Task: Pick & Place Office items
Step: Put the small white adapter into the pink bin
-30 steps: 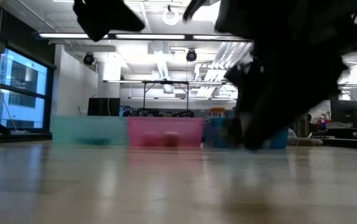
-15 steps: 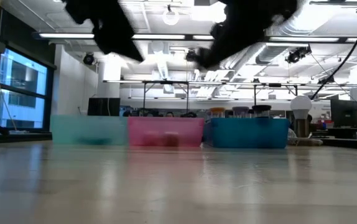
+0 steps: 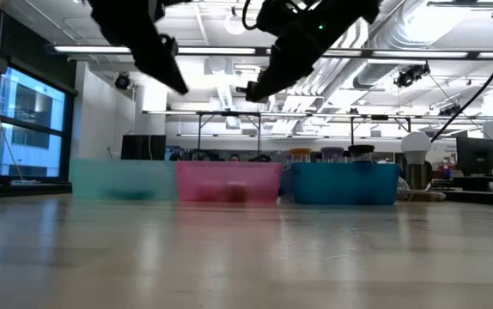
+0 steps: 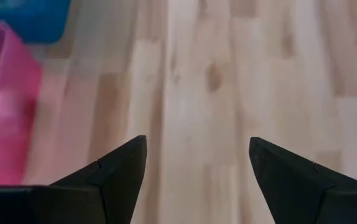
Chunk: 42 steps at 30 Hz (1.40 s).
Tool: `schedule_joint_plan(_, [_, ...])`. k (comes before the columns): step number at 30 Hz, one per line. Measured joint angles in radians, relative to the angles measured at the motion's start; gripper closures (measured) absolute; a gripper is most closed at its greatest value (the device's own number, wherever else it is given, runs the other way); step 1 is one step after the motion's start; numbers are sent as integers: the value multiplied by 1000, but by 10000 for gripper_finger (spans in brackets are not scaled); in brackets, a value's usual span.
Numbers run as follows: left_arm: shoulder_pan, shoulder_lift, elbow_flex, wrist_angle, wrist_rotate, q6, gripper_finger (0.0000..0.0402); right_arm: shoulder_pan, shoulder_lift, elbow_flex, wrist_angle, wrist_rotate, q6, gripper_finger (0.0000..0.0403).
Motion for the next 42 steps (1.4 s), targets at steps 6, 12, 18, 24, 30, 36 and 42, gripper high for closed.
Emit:
schedule_joint_plan(6, [80,2,0,-78,-1,38,126,-126,0,45,33,-81,-12,286])
schedule_joint_plan(12, [142,3,0,-90,-1,67,126,-198,11,49,96,-154,-13,286])
schedule_joint_plan(18, [179,3,0,-85,-1,84,126,-244,88,50,147,-218,-13,286])
schedule_joint_plan(24, [199,3,0,-86,-1,85,126,-269,175,71,126,-232,6,286])
schedule_joint_plan(30, [198,3,0,-87,1,85,126,-271,259,78,126,-266,20,286])
schedule_joint_plan(36, [195,3,0,-86,1,84,126,-271,283,78,120,-177,45,286])
schedule_joint_plan(42, [195,3,0,-86,1,73,126,-274,283,78,99,-95,46,286])
